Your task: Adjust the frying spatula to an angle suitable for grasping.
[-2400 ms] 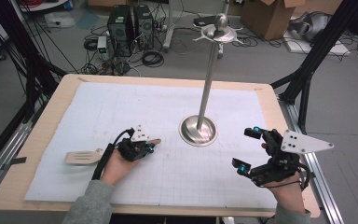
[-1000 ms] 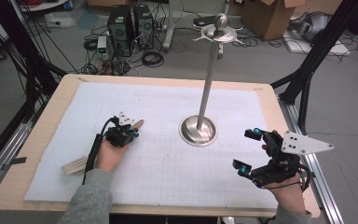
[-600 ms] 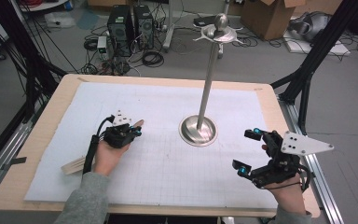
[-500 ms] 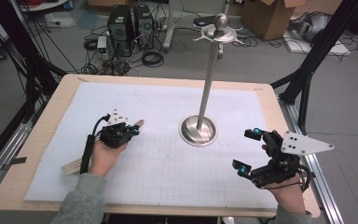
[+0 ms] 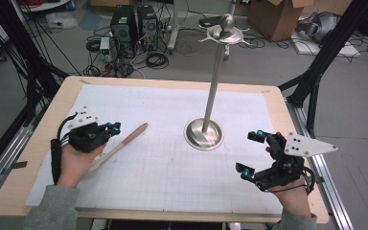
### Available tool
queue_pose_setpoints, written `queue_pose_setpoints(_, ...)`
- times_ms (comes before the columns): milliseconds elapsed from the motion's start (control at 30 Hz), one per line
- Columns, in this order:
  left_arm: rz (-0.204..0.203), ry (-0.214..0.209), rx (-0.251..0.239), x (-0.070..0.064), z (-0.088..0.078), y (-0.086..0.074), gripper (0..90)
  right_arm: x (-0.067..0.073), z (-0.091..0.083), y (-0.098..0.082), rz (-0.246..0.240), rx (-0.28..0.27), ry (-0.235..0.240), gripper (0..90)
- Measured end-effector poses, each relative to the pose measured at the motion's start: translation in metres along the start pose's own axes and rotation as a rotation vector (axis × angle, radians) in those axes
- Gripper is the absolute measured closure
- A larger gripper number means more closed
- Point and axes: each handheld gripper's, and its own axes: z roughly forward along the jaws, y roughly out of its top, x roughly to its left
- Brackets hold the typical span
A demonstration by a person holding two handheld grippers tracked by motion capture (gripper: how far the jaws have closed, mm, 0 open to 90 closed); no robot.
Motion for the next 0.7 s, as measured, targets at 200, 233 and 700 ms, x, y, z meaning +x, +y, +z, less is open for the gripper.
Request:
queue_pose_setpoints(200,0.009,0.003,0.007,0.02,-0.007,-0.008,89.8,0.0,0.002,0.0,0.002,0.008,0.005,0.8)
queue_pose_setpoints(233,-0.005,-0.001,0.012,0.029,-0.007,-0.012,89.8,-0.001,0.003,-0.001,0.002,0.009,0.003,0.7)
queue_pose_setpoints(700,-0.038,-0.002,0.092,0.053,0.012,-0.036,89.8,-0.001,0.004,-0.002,0.001,0.025,-0.001,0.7)
